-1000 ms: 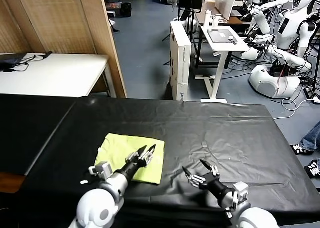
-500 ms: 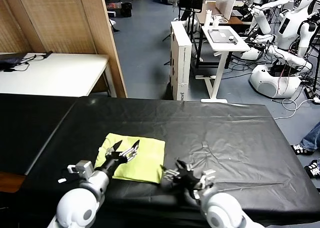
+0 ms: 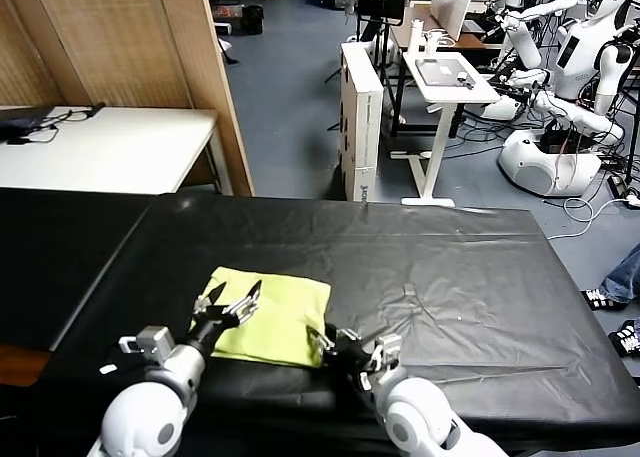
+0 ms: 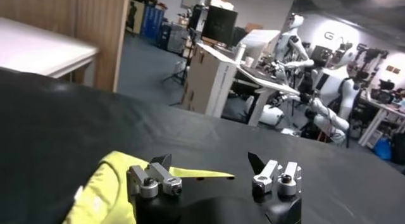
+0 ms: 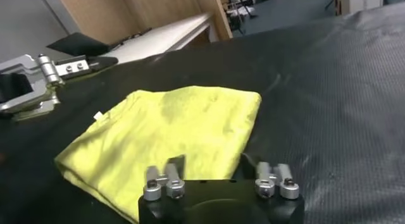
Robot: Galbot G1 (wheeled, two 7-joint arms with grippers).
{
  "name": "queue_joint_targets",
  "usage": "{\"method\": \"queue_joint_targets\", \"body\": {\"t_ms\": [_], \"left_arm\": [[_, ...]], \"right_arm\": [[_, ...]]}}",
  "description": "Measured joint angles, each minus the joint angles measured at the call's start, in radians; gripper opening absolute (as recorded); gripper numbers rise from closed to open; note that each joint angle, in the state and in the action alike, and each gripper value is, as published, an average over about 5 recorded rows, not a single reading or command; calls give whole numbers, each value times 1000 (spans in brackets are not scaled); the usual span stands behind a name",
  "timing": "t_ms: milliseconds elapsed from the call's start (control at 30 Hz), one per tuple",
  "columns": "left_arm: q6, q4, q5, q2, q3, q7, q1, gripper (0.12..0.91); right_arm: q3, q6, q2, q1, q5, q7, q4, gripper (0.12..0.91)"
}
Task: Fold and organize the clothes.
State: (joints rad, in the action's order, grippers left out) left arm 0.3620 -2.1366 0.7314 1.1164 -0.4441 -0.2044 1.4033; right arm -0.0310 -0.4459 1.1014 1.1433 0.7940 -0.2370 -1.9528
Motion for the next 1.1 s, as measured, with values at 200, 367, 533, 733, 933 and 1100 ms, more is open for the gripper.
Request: {"method": "queue_joint_targets", "body": {"t_ms": [200, 367, 533, 733, 933, 1100], "left_arm": [[-2, 11, 4, -4, -10, 3, -6, 907], [-14, 16, 8, -6, -6, 2, -10, 907], [-43, 19, 8, -11, -4, -3, -8, 907], [-68, 23, 5, -23, -5, 0, -8, 907], [-131, 40, -10, -43, 5, -8, -4, 907], [-186, 50, -33, -64, 12, -37, 16, 907]], "right_arm": [[79, -32, -54, 17, -12, -3, -34, 160], [119, -55, -96, 24, -24, -2, -49, 159], [136, -69, -122, 29, -29, 13, -64, 204], [160, -70, -157, 41, -32, 17, -86, 544], [205, -56, -198, 80, -57, 38, -124, 861], [259, 7, -225, 132, -136, 92, -165, 906]]}}
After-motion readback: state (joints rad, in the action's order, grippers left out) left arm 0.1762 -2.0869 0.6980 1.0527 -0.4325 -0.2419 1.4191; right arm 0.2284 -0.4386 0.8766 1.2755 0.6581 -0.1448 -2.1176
